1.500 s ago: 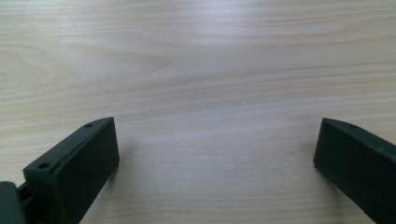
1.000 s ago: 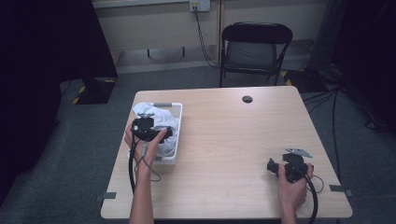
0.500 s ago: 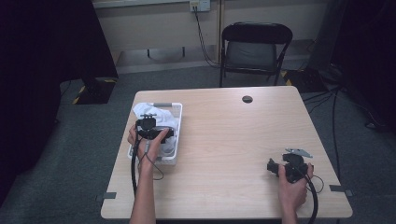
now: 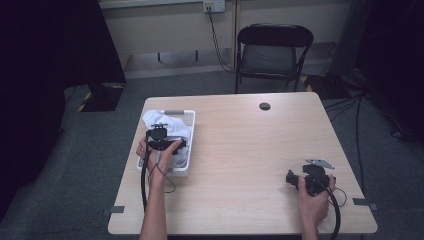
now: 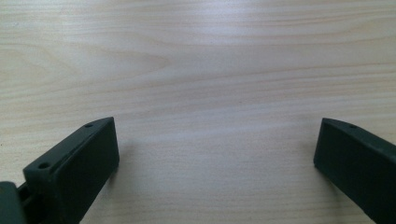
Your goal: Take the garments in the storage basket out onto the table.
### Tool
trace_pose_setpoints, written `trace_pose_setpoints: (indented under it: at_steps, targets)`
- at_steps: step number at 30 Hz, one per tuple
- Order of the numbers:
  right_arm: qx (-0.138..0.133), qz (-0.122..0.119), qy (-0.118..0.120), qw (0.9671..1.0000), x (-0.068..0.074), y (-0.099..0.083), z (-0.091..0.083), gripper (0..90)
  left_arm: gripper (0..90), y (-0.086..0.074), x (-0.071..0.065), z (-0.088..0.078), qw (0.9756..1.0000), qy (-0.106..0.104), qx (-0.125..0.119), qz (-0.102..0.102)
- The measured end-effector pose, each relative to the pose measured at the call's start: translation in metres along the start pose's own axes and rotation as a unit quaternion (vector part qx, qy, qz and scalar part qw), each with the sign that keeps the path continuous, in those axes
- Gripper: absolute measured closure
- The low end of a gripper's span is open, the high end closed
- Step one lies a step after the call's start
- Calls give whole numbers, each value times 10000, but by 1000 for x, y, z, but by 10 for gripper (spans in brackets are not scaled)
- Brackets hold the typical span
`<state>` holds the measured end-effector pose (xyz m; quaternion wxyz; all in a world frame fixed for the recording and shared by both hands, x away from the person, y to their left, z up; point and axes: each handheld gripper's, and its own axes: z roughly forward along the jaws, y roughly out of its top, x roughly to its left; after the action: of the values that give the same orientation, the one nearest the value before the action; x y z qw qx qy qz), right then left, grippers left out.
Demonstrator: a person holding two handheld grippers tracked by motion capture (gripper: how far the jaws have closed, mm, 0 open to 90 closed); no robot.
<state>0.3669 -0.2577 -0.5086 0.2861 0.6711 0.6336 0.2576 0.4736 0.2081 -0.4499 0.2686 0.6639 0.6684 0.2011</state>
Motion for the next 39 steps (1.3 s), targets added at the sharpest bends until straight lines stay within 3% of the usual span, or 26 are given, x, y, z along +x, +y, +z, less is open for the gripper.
trace_pose_setpoints:
  at_steps: [2,3,7,11,16,17,18,20,21,28,32,39]
  targets:
    - [0,0,0,10000,0,0,0,0,5,0,-1,1,10000,7,69,45]
    - [0,0,0,10000,0,0,0,0,4,-1,-2,2,9997,55,107,191]
    - [-1,0,0,10000,0,0,0,0,2,-3,-5,2,9989,183,135,413]
    - [0,-2,0,10000,0,0,0,0,33,-4,-5,4,9985,286,223,421]
    - [3,-5,3,10000,0,0,0,0,201,-6,-5,6,9982,301,385,340]
    - [2,-6,4,10000,0,0,0,0,210,-6,-5,6,9982,301,385,340]
    - [3,-9,8,10000,0,0,0,0,218,-6,-2,6,9987,226,415,164]
    - [2,-14,11,10000,0,0,0,0,229,-6,-2,6,9988,200,414,153]
    - [1,-17,14,10000,0,0,0,0,284,-6,-1,6,9989,146,418,125]
    - [2,-19,14,10000,0,0,0,0,459,-7,3,5,9993,-38,348,139]
    - [1,-20,16,10000,0,0,0,0,563,-8,2,5,9992,28,331,228]
    - [0,-22,18,10000,0,0,0,0,733,-11,4,3,9997,3,208,161]
